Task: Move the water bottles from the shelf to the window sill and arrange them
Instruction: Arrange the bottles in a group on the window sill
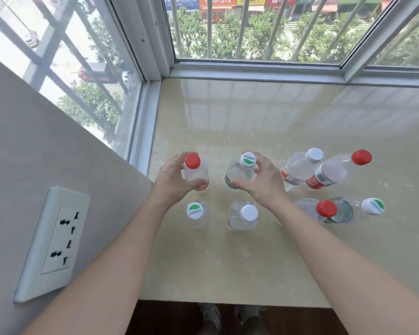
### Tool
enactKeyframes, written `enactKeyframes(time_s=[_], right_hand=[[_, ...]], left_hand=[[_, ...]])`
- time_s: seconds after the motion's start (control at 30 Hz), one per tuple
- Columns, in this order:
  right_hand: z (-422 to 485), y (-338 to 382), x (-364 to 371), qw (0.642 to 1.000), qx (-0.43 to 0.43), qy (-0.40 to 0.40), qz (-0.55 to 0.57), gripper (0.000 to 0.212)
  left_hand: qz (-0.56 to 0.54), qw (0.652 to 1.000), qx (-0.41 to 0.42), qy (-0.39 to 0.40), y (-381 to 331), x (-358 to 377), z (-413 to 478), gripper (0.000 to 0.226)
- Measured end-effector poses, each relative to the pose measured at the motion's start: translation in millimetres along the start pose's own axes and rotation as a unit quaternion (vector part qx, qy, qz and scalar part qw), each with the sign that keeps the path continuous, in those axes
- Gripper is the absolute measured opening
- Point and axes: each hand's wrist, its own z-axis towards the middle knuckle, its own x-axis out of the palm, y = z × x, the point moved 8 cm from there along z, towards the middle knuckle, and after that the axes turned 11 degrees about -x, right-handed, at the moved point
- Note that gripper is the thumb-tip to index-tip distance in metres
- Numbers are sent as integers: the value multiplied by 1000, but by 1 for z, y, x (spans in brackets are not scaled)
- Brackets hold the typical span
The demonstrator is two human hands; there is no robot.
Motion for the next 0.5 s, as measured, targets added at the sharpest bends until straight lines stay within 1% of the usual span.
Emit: enactKeyframes(time_s=[0.13, 0.3, 0.5], right_hand=[[0, -6, -1, 1000, -6, -18, 14, 64], [6, -5, 0, 999, -17, -28, 20, 64], [6, -8, 3, 999, -31, -39, 13, 61]], left_hand=[[1, 1000, 3, -13, 0, 1, 5, 63], [-5, 1000, 14, -24, -5, 1, 8, 60], [16, 999, 23, -27, -5, 1, 7, 61]])
